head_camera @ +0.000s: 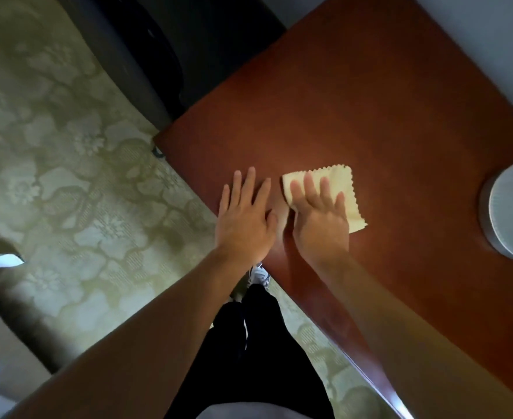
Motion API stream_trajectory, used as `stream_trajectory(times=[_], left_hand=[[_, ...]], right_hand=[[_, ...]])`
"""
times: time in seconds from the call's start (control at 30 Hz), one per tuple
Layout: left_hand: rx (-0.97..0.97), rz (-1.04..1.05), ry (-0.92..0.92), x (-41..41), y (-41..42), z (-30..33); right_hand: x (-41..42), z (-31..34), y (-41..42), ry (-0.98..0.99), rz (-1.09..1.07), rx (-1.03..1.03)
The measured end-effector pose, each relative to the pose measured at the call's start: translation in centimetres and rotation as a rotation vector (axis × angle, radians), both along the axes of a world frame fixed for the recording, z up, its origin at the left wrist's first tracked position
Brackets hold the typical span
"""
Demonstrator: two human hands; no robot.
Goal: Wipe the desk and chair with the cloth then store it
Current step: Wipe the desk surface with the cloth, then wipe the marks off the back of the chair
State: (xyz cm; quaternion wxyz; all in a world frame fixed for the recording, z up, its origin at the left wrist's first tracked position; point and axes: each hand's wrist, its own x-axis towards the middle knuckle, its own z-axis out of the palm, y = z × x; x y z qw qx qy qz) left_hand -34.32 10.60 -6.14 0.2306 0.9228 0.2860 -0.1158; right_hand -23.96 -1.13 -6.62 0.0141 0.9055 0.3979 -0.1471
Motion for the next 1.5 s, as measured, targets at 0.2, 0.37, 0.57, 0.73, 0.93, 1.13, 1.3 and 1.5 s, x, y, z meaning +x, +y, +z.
stream_trajectory(times=[0.2,0.37,0.57,0.73,0.93,1.13,1.3,1.5], left_hand=[[0.092,-0.065,0.106,1.2,-0.4,-1.4],[0.135,-0.057,0.097,1.2,-0.7,-1.7],[0.109,-0.064,0.159,1.5,-0.5,-1.1],[0.064,-0.051,0.151,1.8,-0.4,-0.3],[-0.130,0.054,0.098,1.4,0.3,2.8],[-0.357,0.449,-0.175,-0.6,1.4,6.9],[-0.391,0.594,-0.423,-2.0,3.6,11.2],[-0.329,0.584,-0.527,-8.2,9.4,15.1]], right_hand=[[-0.1,1.1,-3.2,0.058,0.076,-0.059],[3.9,1.3,2.0,0.131,0.036,-0.139],[-0.2,0.9,-4.6,0.000,0.040,-0.017],[-0.7,-0.4,-6.0,-0.105,0.039,0.129],[-0.9,0.9,-4.7,0.026,-0.031,0.336],[0.2,6.4,-1.0,1.059,-0.902,0.842],[-1.6,10.4,2.8,1.869,-1.144,1.165],[-8.1,13.5,10.1,2.035,-1.115,1.109]])
